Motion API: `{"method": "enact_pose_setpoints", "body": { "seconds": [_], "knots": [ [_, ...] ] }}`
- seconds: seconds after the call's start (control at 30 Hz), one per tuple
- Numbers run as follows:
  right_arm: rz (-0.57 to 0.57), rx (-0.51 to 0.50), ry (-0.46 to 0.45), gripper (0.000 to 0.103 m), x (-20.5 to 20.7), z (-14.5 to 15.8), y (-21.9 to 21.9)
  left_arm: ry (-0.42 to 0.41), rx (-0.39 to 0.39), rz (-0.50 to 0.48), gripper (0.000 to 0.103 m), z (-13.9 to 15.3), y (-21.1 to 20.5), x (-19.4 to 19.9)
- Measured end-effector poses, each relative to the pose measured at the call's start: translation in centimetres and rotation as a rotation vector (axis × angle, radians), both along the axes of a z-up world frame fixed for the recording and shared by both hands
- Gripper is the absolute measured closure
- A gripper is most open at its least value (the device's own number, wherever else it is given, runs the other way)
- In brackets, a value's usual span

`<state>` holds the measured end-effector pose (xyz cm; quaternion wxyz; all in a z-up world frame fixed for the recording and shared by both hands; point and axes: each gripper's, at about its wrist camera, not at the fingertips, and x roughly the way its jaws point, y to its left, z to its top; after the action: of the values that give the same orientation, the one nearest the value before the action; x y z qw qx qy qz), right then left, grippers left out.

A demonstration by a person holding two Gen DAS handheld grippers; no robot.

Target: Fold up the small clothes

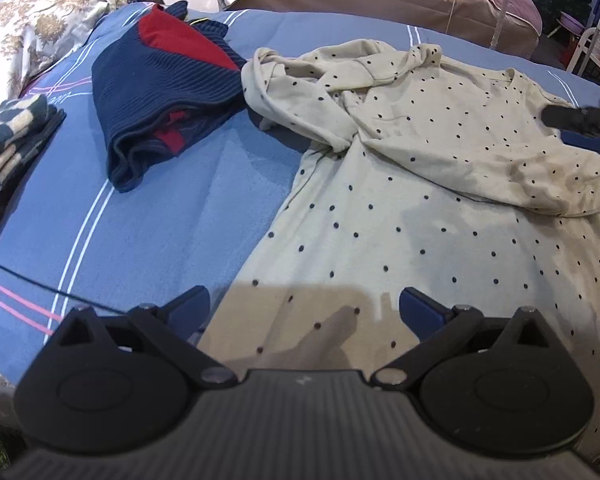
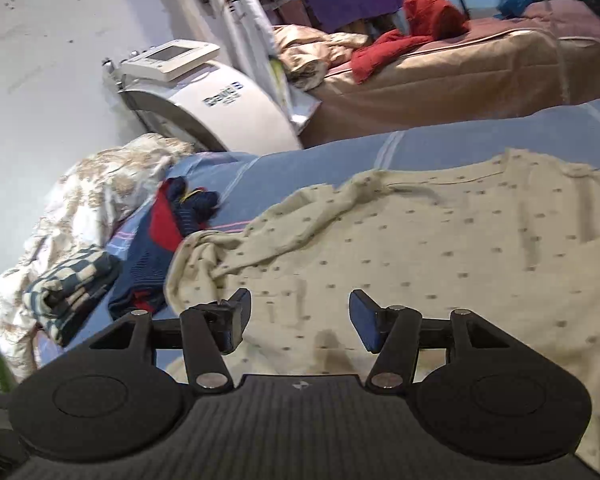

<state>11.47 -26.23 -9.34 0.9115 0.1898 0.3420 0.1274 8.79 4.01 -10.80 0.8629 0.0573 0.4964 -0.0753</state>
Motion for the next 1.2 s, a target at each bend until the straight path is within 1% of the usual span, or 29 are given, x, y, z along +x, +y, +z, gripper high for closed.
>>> {"method": "enact_pose_setpoints", "body": {
  "seconds": [0.03, 0.13, 0.2, 0.23, 0.27, 0.3, 0.37, 0.4, 0.43, 0.5, 0.53, 0.57, 0.63, 0.7, 0.73, 0.77, 0.8, 0.83, 0.87, 0.9, 0.97, 1.03, 1.07, 1.1, 1.13, 1.2],
  "knots": [
    [-0.086, -0.1, 0.018, 0.01, -1.6, -0.1, -2.0, -0.022, -0.006, -0.017, 0.0, 0.1, -0.4, 0.6],
    [-0.182, -0.256, 0.03, 0.01, -4.4, 0.3, -5.9, -0.102, -0.055, -0.081, 0.001, 1.0, -1.3, 2.1],
    [-0.213, -0.324, 0.051, 0.011, -6.2, 0.1, -7.8, -0.154, -0.136, -0.173, 0.007, 1.5, -2.0, 3.6],
    [-0.234, -0.337, 0.066, 0.011, -7.1, -0.3, -8.7, -0.172, -0.155, -0.215, 0.012, 1.5, -2.4, 4.6],
    [-0.252, -0.328, 0.082, 0.011, -8.0, -0.5, -9.5, -0.169, -0.148, -0.246, 0.02, 1.4, -3.0, 5.7],
    [-0.265, -0.31, 0.097, 0.011, -8.8, -0.8, -10.1, -0.16, -0.123, -0.279, 0.025, 1.2, -3.6, 6.7],
    [-0.288, -0.279, 0.116, 0.011, -10.2, -1.3, -10.7, -0.139, -0.046, -0.374, 0.049, 0.6, -5.1, 8.5],
    [-0.299, -0.269, 0.125, 0.011, -10.8, -1.6, -10.7, -0.13, -0.011, -0.425, 0.054, 0.4, -5.6, 8.9],
    [-0.307, -0.259, 0.131, 0.011, -11.3, -1.7, -10.8, -0.132, 0.019, -0.485, 0.057, 0.4, -6.1, 9.0],
    [-0.318, -0.238, 0.133, 0.011, -12.2, -1.9, -10.8, -0.178, 0.04, -0.633, 0.057, 0.2, -6.9, 8.5],
    [-0.321, -0.227, 0.134, 0.01, -12.4, -2.0, -10.9, -0.202, 0.056, -0.712, 0.055, -0.3, -7.4, 8.2],
    [-0.32, -0.219, 0.138, 0.01, -12.4, -2.1, -10.8, -0.209, 0.099, -0.764, 0.055, -0.9, -7.9, 8.2],
    [-0.316, -0.208, 0.144, 0.01, -12.0, -2.3, -10.7, -0.177, 0.198, -0.793, 0.056, -2.3, -8.9, 8.8],
    [-0.307, -0.206, 0.144, 0.01, -11.8, -2.2, -10.5, -0.148, 0.215, -0.787, 0.06, -3.2, -9.1, 10.0],
    [-0.302, -0.204, 0.138, 0.01, -11.7, -2.1, -10.5, -0.129, 0.216, -0.788, 0.067, -3.6, -9.1, 10.5],
    [-0.299, -0.204, 0.131, 0.01, -11.7, -2.0, -10.3, -0.119, 0.226, -0.801, 0.077, -3.9, -9.2, 10.9],
    [-0.298, -0.204, 0.125, 0.01, -11.6, -1.9, -10.2, -0.114, 0.238, -0.821, 0.085, -4.1, -9.5, 11.0],
    [-0.297, -0.202, 0.12, 0.009, -11.7, -1.8, -10.1, -0.106, 0.247, -0.841, 0.1, -4.2, -9.8, 11.1],
    [-0.297, -0.202, 0.12, 0.009, -11.7, -1.8, -10.1, -0.097, 0.25, -0.838, 0.101, -4.1, -10.1, 11.3],
    [-0.295, -0.2, 0.114, 0.009, -11.5, -1.8, -9.8, -0.093, 0.238, -0.826, 0.101, -3.7, -10.4, 11.5],
    [-0.29, -0.192, 0.1, 0.009, -11.4, -1.6, -9.0, -0.101, 0.158, -0.811, 0.102, -1.6, -10.5, 11.7],
    [-0.246, -0.178, 0.068, 0.009, -11.4, -1.4, -7.7, -0.134, 0.06, -0.776, 0.102, 1.8, -10.1, 11.5],
    [-0.217, -0.178, 0.053, 0.009, -11.3, -1.3, -6.9, -0.129, 0.018, -0.751, 0.101, 3.6, -9.8, 11.5],
    [-0.184, -0.18, 0.041, 0.009, -11.1, -1.2, -5.9, -0.102, -0.022, -0.717, 0.101, 5.4, -9.3, 11.6],
    [-0.144, -0.183, 0.037, 0.009, -10.9, -1.2, -4.9, -0.048, -0.079, -0.669, 0.101, 7.5, -8.5, 11.7],
    [-0.079, -0.184, 0.03, 0.008, -10.4, -1.2, -3.1, -0.025, -0.206, -0.678, 0.098, 10.9, -7.0, 11.3]
  ]
}}
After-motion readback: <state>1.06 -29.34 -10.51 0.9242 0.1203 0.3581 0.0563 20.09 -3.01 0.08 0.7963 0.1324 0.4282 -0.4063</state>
